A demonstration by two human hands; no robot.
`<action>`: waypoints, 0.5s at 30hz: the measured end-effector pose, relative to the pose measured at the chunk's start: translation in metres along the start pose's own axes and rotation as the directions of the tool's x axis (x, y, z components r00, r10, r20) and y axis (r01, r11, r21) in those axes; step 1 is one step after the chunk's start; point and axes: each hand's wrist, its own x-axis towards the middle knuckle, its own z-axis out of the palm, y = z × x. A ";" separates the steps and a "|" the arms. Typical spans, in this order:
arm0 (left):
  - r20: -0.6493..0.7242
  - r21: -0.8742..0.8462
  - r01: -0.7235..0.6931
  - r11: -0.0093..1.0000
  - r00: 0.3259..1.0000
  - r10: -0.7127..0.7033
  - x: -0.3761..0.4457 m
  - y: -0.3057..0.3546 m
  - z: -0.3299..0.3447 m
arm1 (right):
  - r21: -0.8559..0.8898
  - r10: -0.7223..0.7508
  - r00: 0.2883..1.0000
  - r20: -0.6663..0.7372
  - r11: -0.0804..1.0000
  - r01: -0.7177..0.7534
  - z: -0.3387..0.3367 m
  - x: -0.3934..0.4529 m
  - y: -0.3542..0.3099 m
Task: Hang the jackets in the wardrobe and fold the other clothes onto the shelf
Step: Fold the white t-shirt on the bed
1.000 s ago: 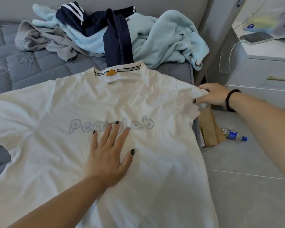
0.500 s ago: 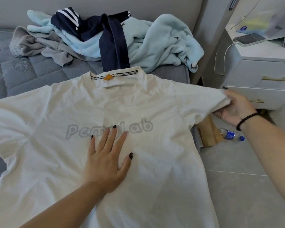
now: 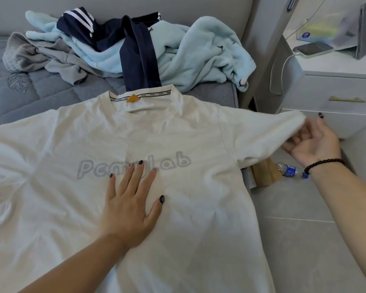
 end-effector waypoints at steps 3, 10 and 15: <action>-0.002 0.007 0.006 1.000 1.000 -0.006 0.000 0.000 0.000 | -0.135 0.171 0.985 0.012 0.977 -0.168 -0.007 -0.010 0.029; -0.006 0.002 0.004 1.000 1.000 -0.004 0.000 0.004 -0.002 | -0.401 0.423 0.898 0.116 0.847 -0.347 -0.019 -0.032 0.090; -0.010 0.013 0.005 1.000 1.000 -0.005 -0.001 0.003 -0.002 | -0.045 0.128 0.991 0.021 0.991 -0.127 -0.029 -0.020 0.067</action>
